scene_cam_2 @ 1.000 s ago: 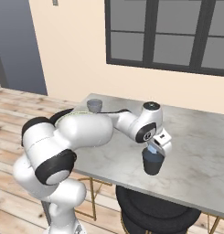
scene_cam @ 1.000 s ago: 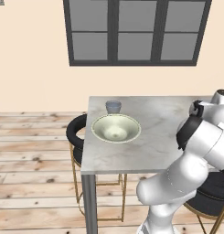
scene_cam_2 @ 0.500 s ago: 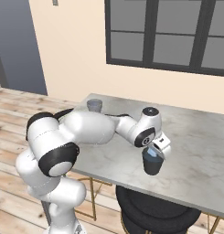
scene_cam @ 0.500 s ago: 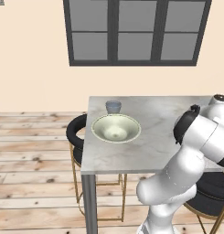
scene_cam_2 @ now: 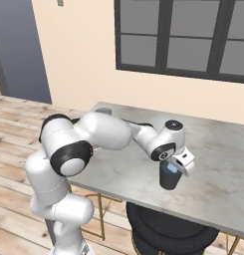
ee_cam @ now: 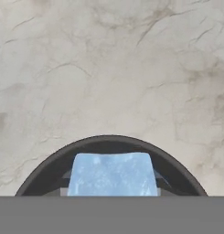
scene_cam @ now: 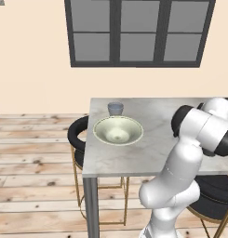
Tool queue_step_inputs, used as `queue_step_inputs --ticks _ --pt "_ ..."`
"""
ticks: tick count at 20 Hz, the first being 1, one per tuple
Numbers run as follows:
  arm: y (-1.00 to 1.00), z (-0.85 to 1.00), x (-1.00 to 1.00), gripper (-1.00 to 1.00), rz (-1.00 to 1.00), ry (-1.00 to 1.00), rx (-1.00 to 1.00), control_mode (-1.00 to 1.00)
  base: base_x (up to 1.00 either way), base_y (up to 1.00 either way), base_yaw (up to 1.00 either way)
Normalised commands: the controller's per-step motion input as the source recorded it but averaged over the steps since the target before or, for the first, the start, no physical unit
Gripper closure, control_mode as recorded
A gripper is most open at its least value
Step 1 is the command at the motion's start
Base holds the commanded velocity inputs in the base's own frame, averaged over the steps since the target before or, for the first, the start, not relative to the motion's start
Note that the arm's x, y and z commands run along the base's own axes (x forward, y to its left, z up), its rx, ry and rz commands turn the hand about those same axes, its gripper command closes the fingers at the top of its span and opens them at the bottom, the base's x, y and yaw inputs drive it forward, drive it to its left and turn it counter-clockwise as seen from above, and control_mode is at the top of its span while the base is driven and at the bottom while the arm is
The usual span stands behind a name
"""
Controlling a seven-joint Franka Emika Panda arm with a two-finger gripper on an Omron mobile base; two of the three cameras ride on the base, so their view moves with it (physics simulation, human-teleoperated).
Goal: There are four ice cubes in the ice bowl. Place two ice cubes in each glass of water.
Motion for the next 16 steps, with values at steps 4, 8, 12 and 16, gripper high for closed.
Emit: queue_step_inputs --ticks 4,8,12,16 --pt "0.09 0.00 0.00 -1.00 0.00 0.00 0.00 -1.00 0.00 0.00 0.00" --pt "0.25 0.00 0.00 -1.00 0.00 0.00 0.00 -1.00 0.00 0.00 0.00" --pt "0.18 0.00 0.00 -1.00 0.00 0.00 0.00 -1.00 0.00 0.00 0.00" --pt "0.12 0.00 0.00 -1.00 0.00 0.00 0.00 -1.00 0.00 0.00 0.00"
